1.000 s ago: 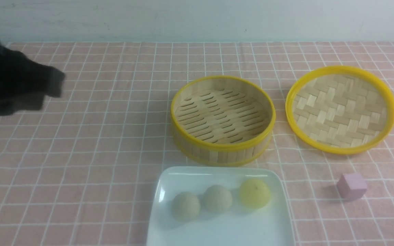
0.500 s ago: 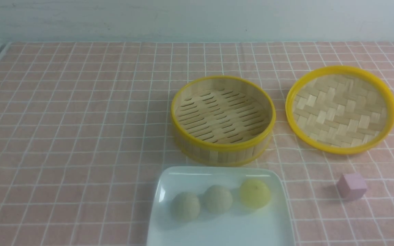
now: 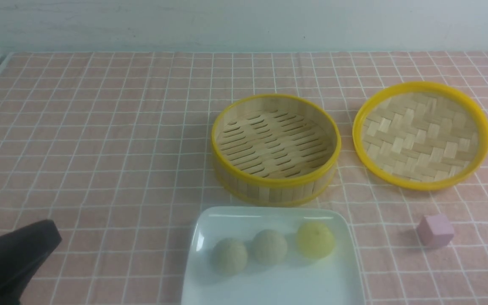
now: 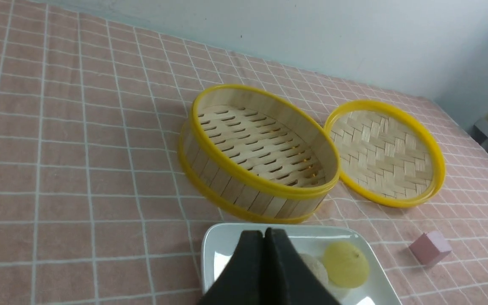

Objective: Put the steamed buns into the plate on the pink tablecloth.

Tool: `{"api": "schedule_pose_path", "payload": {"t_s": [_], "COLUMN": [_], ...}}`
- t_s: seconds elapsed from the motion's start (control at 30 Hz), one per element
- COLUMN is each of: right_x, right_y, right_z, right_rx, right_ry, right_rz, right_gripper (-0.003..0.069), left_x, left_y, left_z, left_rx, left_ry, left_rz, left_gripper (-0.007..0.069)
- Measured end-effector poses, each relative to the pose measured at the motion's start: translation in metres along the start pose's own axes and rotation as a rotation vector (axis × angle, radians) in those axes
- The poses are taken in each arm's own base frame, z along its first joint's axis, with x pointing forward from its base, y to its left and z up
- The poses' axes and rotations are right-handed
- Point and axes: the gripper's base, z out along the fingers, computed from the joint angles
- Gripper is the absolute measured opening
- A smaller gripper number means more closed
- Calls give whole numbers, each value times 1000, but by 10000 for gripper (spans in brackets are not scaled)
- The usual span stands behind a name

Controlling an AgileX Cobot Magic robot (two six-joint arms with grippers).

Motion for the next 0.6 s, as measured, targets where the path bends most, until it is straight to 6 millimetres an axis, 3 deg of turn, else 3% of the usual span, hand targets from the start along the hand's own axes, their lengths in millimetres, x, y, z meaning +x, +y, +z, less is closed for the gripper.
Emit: {"api": "schedule_pose_path", "payload": {"t_s": [0.47,0.6], "right_x": [0,0], "right_y": [0,0], "right_z": [0,0], "right_rx": [0,0], "right_ry": [0,0], "right_rz": [0,-1], "right_gripper": [116,123], "left_x": [18,30], "left_y": [9,21], "left_z": [5,9], "left_rx": [-42,-123], "left_ry": [74,77], "left_rz": [70,127], "left_gripper": [17,20]}}
